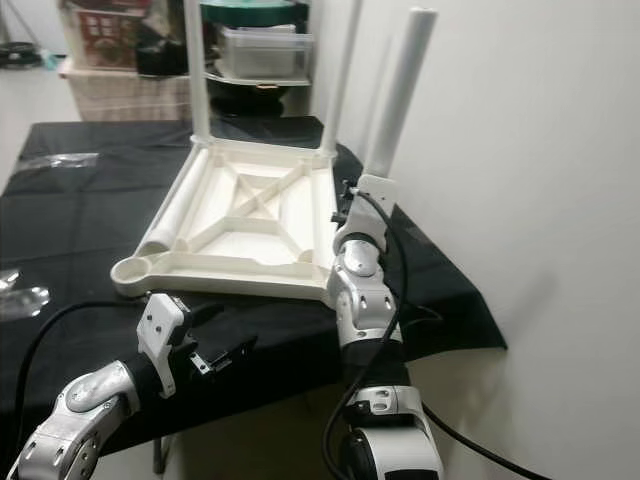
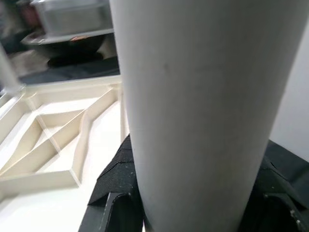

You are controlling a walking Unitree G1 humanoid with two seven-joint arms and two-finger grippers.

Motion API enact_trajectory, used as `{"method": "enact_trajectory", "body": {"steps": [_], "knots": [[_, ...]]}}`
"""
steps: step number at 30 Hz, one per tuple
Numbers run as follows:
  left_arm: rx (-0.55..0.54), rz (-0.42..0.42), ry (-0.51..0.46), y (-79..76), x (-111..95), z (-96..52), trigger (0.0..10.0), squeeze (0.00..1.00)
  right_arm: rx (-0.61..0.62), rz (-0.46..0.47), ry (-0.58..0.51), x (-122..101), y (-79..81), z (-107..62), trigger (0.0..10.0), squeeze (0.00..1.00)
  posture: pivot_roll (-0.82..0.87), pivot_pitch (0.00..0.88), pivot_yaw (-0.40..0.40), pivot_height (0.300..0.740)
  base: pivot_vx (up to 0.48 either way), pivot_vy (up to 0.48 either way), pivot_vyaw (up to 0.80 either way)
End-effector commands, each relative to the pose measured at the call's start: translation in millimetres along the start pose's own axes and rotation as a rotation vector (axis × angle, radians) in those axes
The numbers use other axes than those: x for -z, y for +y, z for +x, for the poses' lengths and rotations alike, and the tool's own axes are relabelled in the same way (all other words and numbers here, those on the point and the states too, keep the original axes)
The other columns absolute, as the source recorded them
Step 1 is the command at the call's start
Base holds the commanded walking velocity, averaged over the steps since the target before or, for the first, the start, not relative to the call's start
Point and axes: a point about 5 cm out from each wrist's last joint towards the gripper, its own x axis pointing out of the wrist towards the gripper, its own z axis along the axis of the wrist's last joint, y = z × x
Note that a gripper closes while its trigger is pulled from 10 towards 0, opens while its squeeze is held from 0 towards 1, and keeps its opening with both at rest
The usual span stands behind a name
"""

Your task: Building children table

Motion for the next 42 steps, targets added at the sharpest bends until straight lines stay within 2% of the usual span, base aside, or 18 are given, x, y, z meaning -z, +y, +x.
{"method": "enact_trajectory", "body": {"steps": [1, 2, 6, 7, 10, 12, 14, 20, 22, 23, 24, 25, 26, 32, 35, 36, 38, 42], "knots": [[0.004, -0.004, 0.013, 0.2, 2, -0.4, 10.0, 0.0, -0.046, 0.001, 0.162, 33, 2.1, -1.5, 10.0, 0.0, 0.05, 0.0, -0.108, 0.74, 0.0, 0.0, 0.0], [0.003, -0.006, 0.011, -0.3, 2, -0.3, 10.0, 0.0, -0.046, 0.015, 0.121, 26, -2.2, -0.4, 10.0, 1.0, 0.05, 0.0, -0.108, 0.74, 0.0, 0.0, 0.0], [0.002, -0.01, 0.01, -1.4, 3, -0.5, 10.0, 0.0, -0.042, 0.026, 0.071, 11, -10.6, 2.0, 10.0, 1.0, 0.04, 0.0, -0.103, 0.74, 0.0, 0.0, 0.0], [0.003, -0.012, 0.01, -2.0, 3, -0.5, 10.0, 0.0, -0.062, 0.023, 0.059, 3, -14.2, 3.8, 10.0, 0.0, 0.04, 0.0, -0.103, 0.74, 0.0, 0.0, 0.0], [0.004, -0.013, 0.01, -2.1, 3, -0.4, 10.0, 0.0, -0.173, 0.063, 0.039, -8, -12.2, 3.5, 10.0, 0.0, 0.04, 0.0, -0.098, 0.74, 0.0, 0.0, 0.0], [0.007, -0.013, 0.01, -1.6, 3, 0.2, 10.0, 0.0, -0.375, 0.111, -0.023, -29, -8.9, -1.7, 10.0, 0.0, 0.04, 0.0, -0.095, 0.74, 0.0, 0.0, 0.0], [0.01, -0.011, 0.011, -0.8, 3, 1.1, 10.0, 0.0, -0.663, 0.07, -0.097, -42, -2.6, -14.2, 10.0, 0.0, 0.03, 0.0, -0.091, 0.74, 0.0, 0.0, 0.0], [0.024, -0.01, 0.004, -3.2, 2, 6.2, 10.0, 0.0, -0.976, -0.111, -0.129, -37, 7.3, -25.4, 10.0, 0.0, 0.03, 0.0, -0.094, 0.74, 0.0, 0.0, 0.0], [0.021, -0.009, 0.001, -2.7, 1, 6.5, 10.0, 0.0, -0.987, -0.13, -0.118, -34, 9.8, -23.5, 10.0, 0.0, 0.03, 0.0, -0.094, 0.74, 0.0, 0.0, 0.0], [0.019, -0.008, 0.0, -2.2, 1, 6.4, 10.0, 0.0, -0.984, -0.139, -0.113, -32, 11.1, -21.9, 7.4, 0.0, 0.03, 0.0, -0.094, 0.74, 0.0, 0.0, 0.0], [0.019, -0.008, 0.0, -2.2, 1, 6.4, 10.0, 0.0, -0.984, -0.139, -0.113, -32, 11.1, -21.9, 7.4, 0.0, 0.03, 0.0, -0.094, 0.74, 0.0, 0.0, 0.0], [0.01, -0.007, -0.002, -0.7, 0, 5.4, 10.0, 0.0, -0.977, -0.145, -0.102, -31, 13.7, -18.3, 7.4, 0.0, 0.04, 0.0, -0.103, 0.74, 0.0, 0.0, 0.0], [0.003, -0.007, -0.002, 0.2, 0, 4.1, 10.0, 0.0, -0.96, -0.152, -0.083, -28, 16.2, -14.5, 0.2, 0.0, 0.04, 0.0, -0.104, 0.74, 0.0, 0.0, 0.0], [-0.006, -0.008, 0.001, 0.2, 1, 0.7, 10.0, 0.0, -0.793, -0.223, 0.046, -13, 11.1, 1.6, 0.0, 0.0, 0.05, 0.0, -0.11, 0.74, 0.0, 0.0, 0.0], [-0.008, -0.009, 0.003, 0.3, 1, -0.4, 10.0, 0.0, -0.219, -0.142, 0.139, -1, -33.5, 25.9, 0.0, 0.0, 0.05, 0.0, -0.111, 0.74, 0.0, 0.0, 0.0], [-0.008, -0.009, 0.003, 0.3, 1, -0.4, 10.0, 0.0, -0.219, -0.142, 0.139, -1, -33.5, 25.9, 0.0, 0.0, 0.05, 0.0, -0.111, 0.74, 0.0, 0.0, 0.0], [-0.007, -0.012, 0.002, -0.3, 2, 0.4, 10.0, 0.0, 0.102, -0.057, 0.159, 6, -63.1, 26.1, 0.0, 0.0, 0.04, 0.0, -0.106, 0.74, 0.0, 0.0, 0.0], [-0.007, -0.017, 0.0, -0.4, 2, 2.6, 10.0, 0.0, 0.144, 0.01, 0.148, 11, -52.3, 17.4, 0.0, 0.0, 0.04, 0.0, -0.096, 0.74, 0.0, 0.0, 0.0]]}}
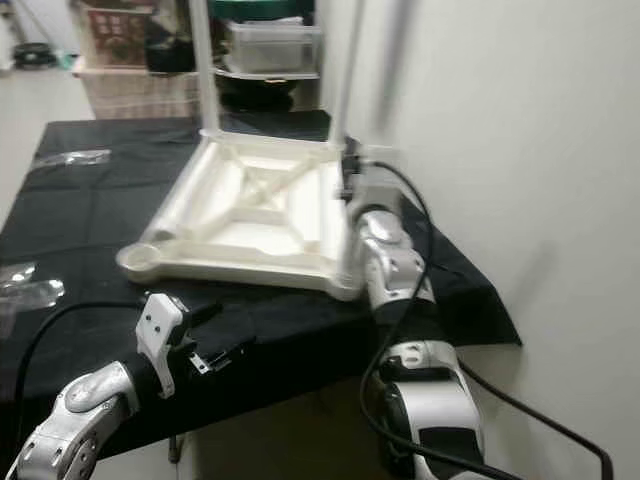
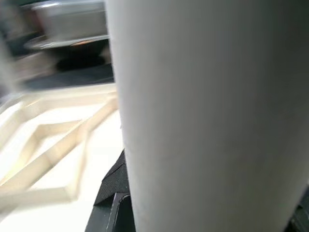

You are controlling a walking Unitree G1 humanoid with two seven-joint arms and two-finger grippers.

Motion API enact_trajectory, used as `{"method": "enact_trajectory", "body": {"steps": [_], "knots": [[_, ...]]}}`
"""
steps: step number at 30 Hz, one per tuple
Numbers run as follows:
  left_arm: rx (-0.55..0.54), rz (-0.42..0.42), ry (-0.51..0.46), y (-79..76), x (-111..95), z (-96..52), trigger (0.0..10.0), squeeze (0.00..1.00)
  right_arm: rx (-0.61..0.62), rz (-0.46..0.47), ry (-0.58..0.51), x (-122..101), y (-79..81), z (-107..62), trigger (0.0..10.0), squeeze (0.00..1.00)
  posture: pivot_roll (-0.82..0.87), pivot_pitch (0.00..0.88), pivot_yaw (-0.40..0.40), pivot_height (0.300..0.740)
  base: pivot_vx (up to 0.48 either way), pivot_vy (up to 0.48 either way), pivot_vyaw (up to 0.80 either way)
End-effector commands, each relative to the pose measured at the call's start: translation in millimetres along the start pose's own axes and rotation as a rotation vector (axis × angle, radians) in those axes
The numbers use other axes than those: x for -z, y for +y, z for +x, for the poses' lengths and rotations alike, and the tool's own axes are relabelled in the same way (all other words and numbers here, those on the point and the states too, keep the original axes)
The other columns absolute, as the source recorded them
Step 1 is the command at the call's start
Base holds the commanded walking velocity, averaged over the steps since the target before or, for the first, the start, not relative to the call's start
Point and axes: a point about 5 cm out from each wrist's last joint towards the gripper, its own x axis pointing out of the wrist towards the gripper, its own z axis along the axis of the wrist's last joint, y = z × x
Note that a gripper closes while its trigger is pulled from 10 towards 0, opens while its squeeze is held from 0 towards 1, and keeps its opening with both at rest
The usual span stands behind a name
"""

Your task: Building children table

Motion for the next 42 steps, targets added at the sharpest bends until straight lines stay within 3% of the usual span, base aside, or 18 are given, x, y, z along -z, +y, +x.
{"method": "enact_trajectory", "body": {"steps": [1, 2, 4, 5, 8, 9, 12, 13, 17, 20, 24, 29, 34, 37, 38, 39, 40, 42], "knots": [[0.013, -0.005, 0.006, -1.8, 1, 3.8, 10.0, 0.0, -0.019, 0.024, 0.184, 36, 11.0, -9.1, 0.0, 0.0, 0.04, 0.0, -0.095, 0.74, 0.0, 0.0, 0.0], [0.017, -0.002, 0.006, -1.5, 0, 4.1, 10.0, 0.0, -0.105, 0.016, 0.187, 35, 27.4, -14.6, 3.9, 0.0, 0.04, 0.0, -0.095, 0.74, 0.0, 0.0, 0.0], [0.017, -0.002, 0.006, -1.5, 0, 4.1, 10.0, 0.0, -0.105, 0.016, 0.187, 35, 27.4, -14.6, 3.9, 0.0, 0.04, 0.0, -0.095, 0.74, 0.0, 0.0, 0.0], [0.02, 0.001, 0.007, -0.7, 0, 3.9, 10.0, 0.0, -0.163, 0.006, 0.187, 34, 37.8, -18.0, 10.0, 0.0, 0.04, 0.0, -0.097, 0.74, 0.0, 0.0, 0.0], [0.015, 0.004, 0.007, 1.2, 0, 2.9, 10.0, 0.0, -0.224, 0.024, 0.144, 26, 44.1, -20.4, 10.0, 0.0, 0.04, 0.0, -0.102, 0.74, 0.0, 0.0, 0.0], [0.009, 0.004, 0.008, 2.3, 0, 1.6, 10.0, 0.0, -0.268, 0.027, 0.09, 15, 45.0, -20.8, 10.0, 1.0, 0.04, 0.0, -0.104, 0.74, 0.0, 0.0, 0.0], [0.004, 0.001, 0.01, 1.0, 1, -0.5, 10.0, 0.0, -0.305, 0.033, -0.006, -9, 38.0, -15.8, 10.0, 1.0, 0.04, 0.0, -0.104, 0.74, 0.0, 0.0, 0.0], [0.004, -0.001, 0.01, 0.2, 2, -0.4, 10.0, 0.0, -0.318, 0.033, -0.06, -18, 34.2, -12.5, 10.0, 0.0, 0.04, 0.0, -0.106, 0.74, 0.0, 0.0, 0.0], [0.005, -0.004, 0.009, -0.7, 2, 0.1, 10.0, 0.0, -0.404, 0.055, -0.15, -33, 29.6, -9.2, 10.0, 0.0, 0.04, 0.0, -0.106, 0.74, 0.0, 0.0, 0.0], [0.007, -0.001, 0.005, 0.3, 1, 2.0, 10.0, 0.0, -0.76, 0.071, -0.188, -47, 27.3, -13.1, 10.0, 0.0, 0.04, 0.0, -0.104, 0.74, 0.0, 0.0, 0.0], [0.009, 0.005, 0.004, 2.1, 0, 2.3, 10.0, 0.0, -1.005, 0.017, -0.149, -42, 23.2, -20.0, 10.0, 0.0, 0.05, 0.0, -0.109, 0.74, 0.0, 0.0, 0.0], [0.007, 0.009, 0.004, 2.6, -1, 2.2, 10.0, 0.0, -1.185, -0.072, -0.075, -23, 26.1, -30.4, 10.0, 0.0, 0.05, 0.0, -0.109, 0.74, 0.0, 0.0, 0.0], [0.007, -0.002, -0.01, 0.8, -2, 3.6, 10.0, 0.0, -1.157, -0.157, 0.007, 5, 34.4, -25.6, 10.0, 0.0, 0.06, 0.0, -0.113, 0.74, 0.0, 0.0, 0.0], [0.008, 0.0, -0.012, 0.8, -3, 3.5, 10.0, 0.0, -1.13, -0.168, 0.059, 14, 35.6, -23.6, 8.9, 0.0, 0.06, 0.0, -0.114, 0.74, 0.0, 0.0, 0.0], [0.008, 0.003, -0.009, 1.7, -3, 2.8, 10.0, 0.0, -1.091, -0.175, 0.09, 20, 35.0, -21.5, 3.4, 0.0, 0.06, 0.0, -0.113, 0.74, 0.0, 0.0, 0.0], [0.008, 0.003, -0.009, 1.7, -3, 2.8, 10.0, 0.0, -1.091, -0.175, 0.09, 20, 35.0, -21.5, 3.4, 0.0, 0.06, 0.0, -0.113, 0.74, 0.0, 0.0, 0.0], [0.005, 0.006, -0.006, 3.2, -3, 1.2, 10.0, 0.0, -0.952, -0.209, 0.159, 32, 28.8, -12.7, 0.0, 0.0, 0.06, 0.0, -0.112, 0.74, 0.0, 0.0, 0.0], [0.004, 0.007, -0.005, 3.7, -3, 0.4, 10.0, 0.0, -0.869, -0.233, 0.192, 37, 24.5, -8.1, 0.0, 0.0, 0.06, 0.0, -0.112, 0.74, 0.0, 0.0, 0.0]]}}
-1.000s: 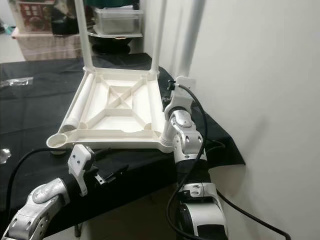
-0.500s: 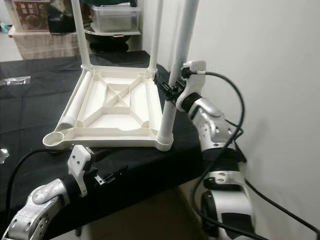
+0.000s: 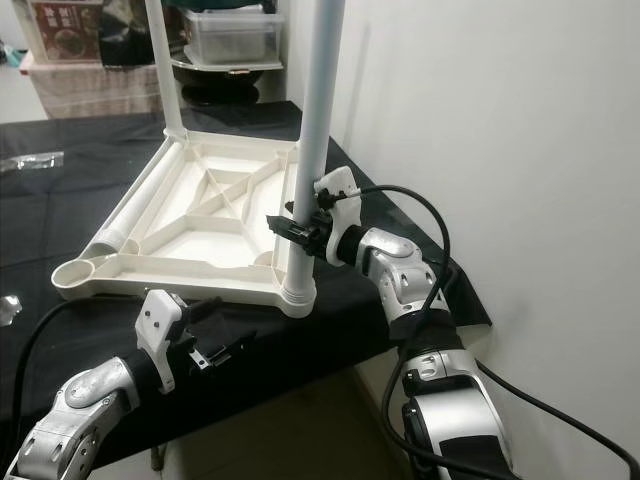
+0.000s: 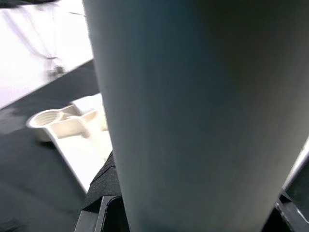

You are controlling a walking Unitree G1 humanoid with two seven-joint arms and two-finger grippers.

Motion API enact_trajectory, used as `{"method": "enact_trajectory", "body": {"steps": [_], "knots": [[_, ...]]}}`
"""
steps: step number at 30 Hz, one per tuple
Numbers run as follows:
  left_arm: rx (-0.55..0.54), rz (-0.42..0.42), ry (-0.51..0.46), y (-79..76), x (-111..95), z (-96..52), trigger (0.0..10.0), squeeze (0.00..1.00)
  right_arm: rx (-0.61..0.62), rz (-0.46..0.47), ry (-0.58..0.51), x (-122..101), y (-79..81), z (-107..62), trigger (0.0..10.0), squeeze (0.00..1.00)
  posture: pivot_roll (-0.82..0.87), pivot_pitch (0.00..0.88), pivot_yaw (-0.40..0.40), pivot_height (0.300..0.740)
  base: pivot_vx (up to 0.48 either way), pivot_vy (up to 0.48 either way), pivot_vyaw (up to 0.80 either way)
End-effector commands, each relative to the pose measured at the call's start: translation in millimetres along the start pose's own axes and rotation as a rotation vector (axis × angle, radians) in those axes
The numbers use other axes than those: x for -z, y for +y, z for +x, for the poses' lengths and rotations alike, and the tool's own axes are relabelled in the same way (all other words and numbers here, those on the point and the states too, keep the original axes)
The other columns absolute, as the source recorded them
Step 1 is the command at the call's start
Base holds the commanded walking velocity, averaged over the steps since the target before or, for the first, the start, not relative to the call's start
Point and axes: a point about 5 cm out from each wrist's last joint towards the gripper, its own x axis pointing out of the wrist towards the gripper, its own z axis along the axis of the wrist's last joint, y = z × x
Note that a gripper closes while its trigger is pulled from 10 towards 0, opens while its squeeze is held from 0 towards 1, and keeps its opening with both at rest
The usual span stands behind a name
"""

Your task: Building children table

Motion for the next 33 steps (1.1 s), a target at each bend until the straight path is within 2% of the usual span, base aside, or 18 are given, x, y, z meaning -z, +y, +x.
{"method": "enact_trajectory", "body": {"steps": [1, 3, 4, 6, 7, 10, 11, 13, 14, 20, 21, 22, 23, 25, 29, 30, 32, 33], "knots": [[0.002, 0.003, 0.008, 1.4, 1, -2.3, 10.0, 0.0, 0.428, 0.055, 0.178, 32, -32.8, -12.2, 0.0, 0.0, 0.06, 0.0, -0.115, 0.74, 0.0, 0.0, 0.0], [0.002, 0.003, 0.008, 1.4, 1, -2.3, 10.0, 0.0, 0.428, 0.055, 0.178, 32, -32.8, -12.2, 0.0, 0.0, 0.06, 0.0, -0.115, 0.74, 0.0, 0.0, 0.0], [0.0, 0.003, 0.008, 1.3, 1, -2.7, 10.0, 0.0, 0.705, 0.079, 0.207, 39, -48.6, -25.3, 0.0, 0.0, 0.06, 0.0, -0.115, 0.74, 0.0, 0.0, 0.0], [0.0, 0.0, 0.008, -0.2, 1, -2.6, 10.0, 0.0, 0.923, 0.097, 0.206, 45, -45.5, -35.3, 0.0, 0.0, 0.06, 0.0, -0.113, 0.74, 0.0, 0.0, 0.0], [0.0, 0.0, 0.008, -0.2, 1, -2.6, 10.0, 0.0, 0.923, 0.097, 0.206, 45, -45.5, -35.3, 0.0, 0.0, 0.06, 0.0, -0.113, 0.74, 0.0, 0.0, 0.0], [0.006, -0.006, 0.009, -2.5, 2, -2.2, 10.0, 0.0, 0.821, 0.088, 0.164, 40, -17.8, -21.3, 0.0, 0.0, 0.05, 0.0, -0.108, 0.74, 0.0, 0.0, 0.0], [0.009, -0.006, 0.01, -2.7, 2, -2.3, 10.0, 0.0, 0.736, 0.072, 0.143, 33, -2.0, -11.7, 10.0, 0.0, 0.05, 0.0, -0.104, 0.74, 0.0, 0.0, 0.0], [0.011, -0.007, 0.011, -2.5, 2, -2.4, 10.0, 0.0, 0.649, 0.077, 0.086, 23, 10.4, -4.4, 10.0, 0.0, 0.05, 0.0, -0.104, 0.74, 0.0, 0.0, 0.0], [0.011, -0.006, 0.011, -2.0, 2, -2.3, 10.0, 0.0, 0.59, 0.073, 0.028, 13, 17.2, -0.5, 10.0, 1.0, 0.05, 0.0, -0.105, 0.74, 0.0, 0.0, 0.0], [0.009, -0.003, 0.011, -0.1, 1, -2.4, 10.0, 0.0, 0.561, 0.095, -0.105, -11, 15.7, -1.4, 10.0, 1.0, 0.05, 0.0, -0.105, 0.74, 0.0, 0.0, 0.0], [0.011, -0.004, 0.01, -0.3, 1, -2.3, 10.0, 0.0, 0.37, 0.034, -0.189, -30, 15.0, -5.2, 10.0, 0.0, 0.05, 0.0, -0.105, 0.74, 0.0, 0.0, 0.0], [0.012, -0.004, 0.01, -0.6, 1, -1.9, 10.0, 0.0, 0.151, -0.014, -0.23, -44, 16.2, -13.2, 10.0, 0.0, 0.05, 0.0, -0.107, 0.74, 0.0, 0.0, 0.0], [0.012, -0.004, 0.01, -0.6, 1, -1.9, 10.0, 0.0, 0.151, -0.014, -0.23, -44, 16.2, -13.2, 10.0, 0.0, 0.05, 0.0, -0.107, 0.74, 0.0, 0.0, 0.0], [0.014, -0.004, 0.008, -0.8, 1, -1.3, 10.0, 0.0, -0.095, -0.086, -0.26, -58, 16.5, -26.6, 10.0, 0.0, 0.05, 0.0, -0.112, 0.74, 0.0, 0.0, 0.0], [0.011, -0.002, 0.006, -0.4, 0, -0.9, 10.0, 0.0, -0.143, -0.133, -0.203, -52, 10.0, -27.8, 10.0, 0.0, 0.06, 0.0, -0.113, 0.74, 0.0, 0.0, 0.0], [0.01, -0.001, 0.006, -0.4, 0, -1.2, 10.0, 0.0, -0.115, -0.139, -0.151, -44, 6.7, -22.4, 4.7, 0.0, 0.06, 0.0, -0.117, 0.74, 0.0, 0.0, 0.0], [0.009, -0.001, 0.006, -0.5, 0, -1.2, 10.0, 0.0, -0.106, -0.14, -0.138, -42, 5.8, -21.1, 4.7, 0.0, 0.06, 0.0, -0.117, 0.74, 0.0, 0.0, 0.0], [0.008, 0.0, 0.007, -0.5, 0, -1.9, 10.0, 0.0, -0.083, -0.128, -0.11, -36, 5.3, -18.1, 0.0, 0.0, 0.06, 0.0, -0.118, 0.74, 0.0, 0.0, 0.0]]}}
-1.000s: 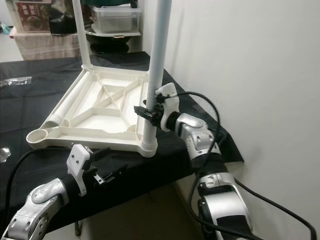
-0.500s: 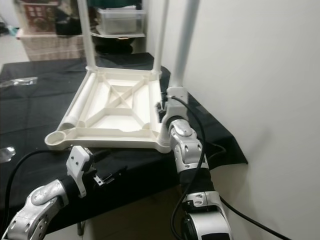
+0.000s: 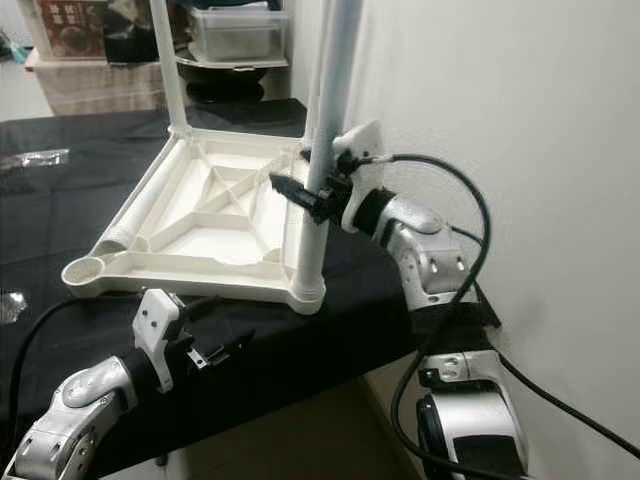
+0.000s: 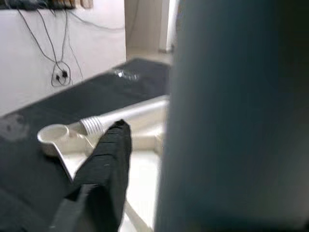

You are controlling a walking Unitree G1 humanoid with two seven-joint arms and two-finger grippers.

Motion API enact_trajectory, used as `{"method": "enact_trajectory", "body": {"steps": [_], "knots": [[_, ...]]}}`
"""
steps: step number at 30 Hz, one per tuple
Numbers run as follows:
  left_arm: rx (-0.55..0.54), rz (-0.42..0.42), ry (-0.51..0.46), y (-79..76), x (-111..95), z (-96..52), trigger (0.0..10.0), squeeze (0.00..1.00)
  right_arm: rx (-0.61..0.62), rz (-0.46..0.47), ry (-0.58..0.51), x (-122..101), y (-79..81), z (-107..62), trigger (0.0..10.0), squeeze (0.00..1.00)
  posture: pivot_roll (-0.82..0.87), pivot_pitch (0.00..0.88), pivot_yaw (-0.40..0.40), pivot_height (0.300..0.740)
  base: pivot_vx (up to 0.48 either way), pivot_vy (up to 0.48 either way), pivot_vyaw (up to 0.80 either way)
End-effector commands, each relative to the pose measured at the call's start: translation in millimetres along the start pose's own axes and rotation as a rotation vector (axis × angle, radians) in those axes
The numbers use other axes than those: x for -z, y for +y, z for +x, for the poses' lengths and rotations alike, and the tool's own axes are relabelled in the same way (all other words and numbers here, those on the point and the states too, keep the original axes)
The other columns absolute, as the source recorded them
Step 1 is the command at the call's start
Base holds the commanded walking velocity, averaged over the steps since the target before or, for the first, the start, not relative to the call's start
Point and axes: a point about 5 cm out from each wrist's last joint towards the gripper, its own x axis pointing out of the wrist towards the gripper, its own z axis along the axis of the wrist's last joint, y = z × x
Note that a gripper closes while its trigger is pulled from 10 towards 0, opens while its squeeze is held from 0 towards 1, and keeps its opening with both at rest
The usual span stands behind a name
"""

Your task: Building children table

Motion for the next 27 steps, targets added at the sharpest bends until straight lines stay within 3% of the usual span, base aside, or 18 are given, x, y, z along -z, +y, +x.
{"method": "enact_trajectory", "body": {"steps": [1, 4, 5, 6, 8, 9, 10, 12, 13, 16, 17, 18, 19, 21, 22, 25, 26, 27], "knots": [[0.004, -0.007, 0.009, -0.9, 2, -1.2, 10.0, 0.0, 0.084, 0.024, 0.096, 18, 0.8, 8.2, 0.0, 0.0, 0.07, 0.0, -0.115, 0.74, 0.0, 0.0, 0.0], [0.003, -0.007, 0.01, -0.7, 2, -1.8, 10.0, 0.0, 0.164, 0.031, 0.149, 28, -1.4, 10.6, 0.0, 0.0, 0.07, 0.0, -0.115, 0.74, 0.0, 0.0, 0.0], [0.003, -0.006, 0.012, -0.5, 2, -2.5, 10.0, 0.0, 0.37, 0.079, 0.213, 40, -10.2, 11.3, 0.0, 0.0, 0.06, 0.0, -0.111, 0.74, 0.0, 0.0, 0.0], [0.003, -0.006, 0.012, -0.5, 2, -2.5, 10.0, 0.0, 0.37, 0.079, 0.213, 40, -10.2, 11.3, 0.0, 0.0, 0.06, 0.0, -0.111, 0.74, 0.0, 0.0, 0.0], [0.004, -0.006, 0.014, -0.6, 2, -2.9, 10.0, 0.0, 0.831, 0.195, 0.294, 63, -30.1, -6.2, 0.0, 0.0, 0.06, 0.0, -0.109, 0.74, 0.0, 0.0, 0.0], [0.004, -0.006, 0.014, -0.6, 2, -2.9, 10.0, 0.0, 0.831, 0.195, 0.294, 63, -30.1, -6.2, 0.0, 0.0, 0.06, 0.0, -0.109, 0.74, 0.0, 0.0, 0.0], [0.005, -0.005, 0.014, -0.7, 2, -2.8, 10.0, 0.0, 0.973, 0.246, 0.325, 72, -34.6, -16.4, 0.0, 0.0, 0.06, 0.0, -0.109, 0.74, 0.0, 0.0, 0.0], [0.005, -0.006, 0.013, -0.7, 1, -2.4, 10.0, 0.0, 1.012, 0.3, 0.344, 80, -27.5, -19.6, 0.0, 0.0, 0.06, 0.0, -0.108, 0.74, 0.0, 0.0, 0.0], [0.006, -0.007, 0.013, -0.7, 1, -2.2, 10.0, 0.0, 0.939, 0.331, 0.334, 80, -11.4, -11.4, 9.3, 0.0, 0.06, 0.0, -0.103, 0.74, 0.0, 0.0, 0.0], [0.007, -0.007, 0.013, -0.8, 1, -2.1, 10.0, 0.0, 0.866, 0.324, 0.317, 77, 1.3, -3.8, 10.0, 0.0, 0.06, 0.0, -0.103, 0.74, 0.0, 0.0, 0.0], [0.011, -0.009, 0.015, -1.1, 2, -2.0, 10.0, 0.0, 0.759, 0.308, 0.251, 66, 15.3, 5.4, 10.0, 0.0, 0.06, 0.0, -0.101, 0.74, 0.0, 0.0, 0.0], [0.013, -0.009, 0.016, -1.1, 2, -1.9, 10.0, 0.0, 0.682, 0.288, 0.171, 54, 20.7, 9.3, 10.0, 1.0, 0.05, 0.0, -0.102, 0.74, 0.0, 0.0, 0.0], [0.013, -0.009, 0.016, -1.1, 2, -1.9, 10.0, 0.0, 0.682, 0.288, 0.171, 54, 20.7, 9.3, 10.0, 1.0, 0.05, 0.0, -0.102, 0.74, 0.0, 0.0, 0.0], [0.012, -0.012, 0.014, -0.7, 2, -1.4, 10.0, 0.0, 0.543, 0.266, 0.112, 40, 17.9, 12.8, 10.0, 1.0, 0.05, 0.0, -0.105, 0.74, 0.0, 0.0, 0.0], [0.011, -0.012, 0.013, -0.7, 2, -1.1, 10.0, 0.0, 0.453, 0.267, 0.087, 32, 13.3, 13.4, 10.0, 0.0, 0.05, 0.0, -0.106, 0.74, 0.0, 0.0, 0.0], [0.011, -0.013, 0.012, -1.2, 2, -0.7, 10.0, 0.0, 0.269, 0.233, 0.015, 11, 5.4, 10.0, 10.0, 0.0, 0.05, 0.0, -0.107, 0.74, 0.0, 0.0, 0.0], [0.011, -0.015, 0.011, -1.7, 3, -0.6, 10.0, 0.0, 0.098, 0.147, -0.03, -5, 3.4, 0.8, 10.0, 0.0, 0.05, 0.0, -0.11, 0.74, 0.0, 0.0, 0.0], [0.011, -0.015, 0.011, -1.7, 3, -0.6, 10.0, 0.0, 0.098, 0.147, -0.03, -5, 3.4, 0.8, 10.0, 0.0, 0.05, 0.0, -0.11, 0.74, 0.0, 0.0, 0.0]]}}
